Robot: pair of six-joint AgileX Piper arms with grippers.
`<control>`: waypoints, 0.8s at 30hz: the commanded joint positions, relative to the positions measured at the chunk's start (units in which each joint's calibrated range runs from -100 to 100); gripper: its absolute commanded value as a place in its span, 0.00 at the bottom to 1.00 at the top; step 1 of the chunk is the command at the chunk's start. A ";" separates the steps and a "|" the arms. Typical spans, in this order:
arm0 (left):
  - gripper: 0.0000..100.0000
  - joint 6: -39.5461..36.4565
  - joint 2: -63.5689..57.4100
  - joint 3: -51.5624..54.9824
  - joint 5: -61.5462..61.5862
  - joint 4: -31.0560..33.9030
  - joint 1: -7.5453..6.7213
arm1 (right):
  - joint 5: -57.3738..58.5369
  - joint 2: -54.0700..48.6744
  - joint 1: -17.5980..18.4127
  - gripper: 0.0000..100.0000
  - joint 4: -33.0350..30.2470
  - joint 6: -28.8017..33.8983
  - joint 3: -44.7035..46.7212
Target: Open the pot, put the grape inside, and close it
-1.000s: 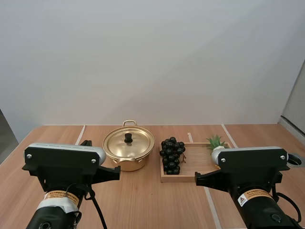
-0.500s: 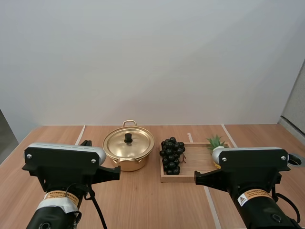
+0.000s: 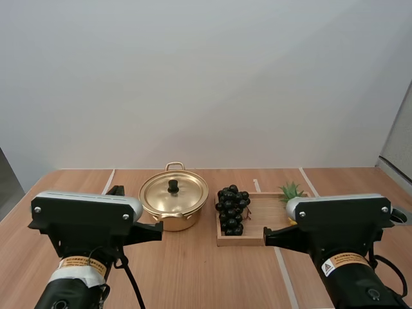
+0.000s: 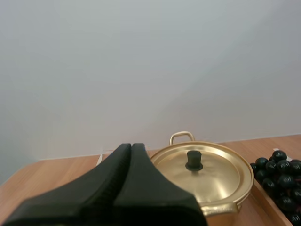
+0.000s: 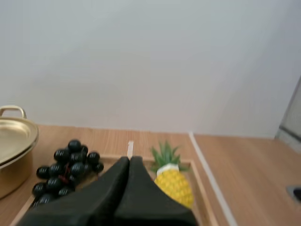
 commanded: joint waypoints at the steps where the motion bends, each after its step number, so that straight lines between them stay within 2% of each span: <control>1: 0.01 0.22 -0.27 0.00 -21.23 1.73 -0.13 | -19.99 -0.28 -0.01 0.00 -11.84 -0.42 0.00; 3: 0.01 0.87 -0.27 0.00 -36.90 1.73 -0.13 | -33.88 -0.28 -0.01 0.00 -15.73 -0.42 0.00; 5: 0.01 5.05 -0.27 0.00 -49.76 1.39 -0.13 | -47.30 -0.28 -0.01 0.00 -15.57 -0.42 0.00; 7: 0.01 12.03 -0.27 -1.38 -52.79 -2.00 -0.13 | -51.74 -0.28 -0.01 0.00 -14.30 -0.42 -0.12; 8: 0.01 15.96 -0.27 -3.22 -51.54 -6.08 -0.13 | -51.40 -0.28 -0.01 0.00 -11.69 -0.42 -1.77; 9: 0.01 19.36 -0.27 -5.33 -49.05 -10.73 -0.13 | -49.05 -0.28 -0.01 0.00 -8.68 -0.42 -3.42; 12: 0.01 34.01 -0.27 -12.36 -41.62 -33.63 -0.13 | -35.06 -0.28 -0.01 0.00 1.35 -2.71 -12.18; 14: 0.01 45.91 1.08 -17.54 -40.17 -48.59 -0.13 | -24.61 1.50 -0.01 0.00 3.58 -5.48 -19.51; 16: 0.01 54.88 4.11 -22.24 -39.52 -57.42 -0.13 | -14.25 4.20 -0.01 0.00 3.58 -5.87 -26.74; 20: 0.01 65.72 11.74 -33.30 -29.75 -62.72 -0.13 | 0.32 12.61 -0.01 0.00 6.08 -5.40 -43.42; 24: 0.01 67.63 19.19 -47.09 -14.12 -64.40 -0.13 | 22.84 22.94 -0.01 0.00 7.60 -3.43 -63.48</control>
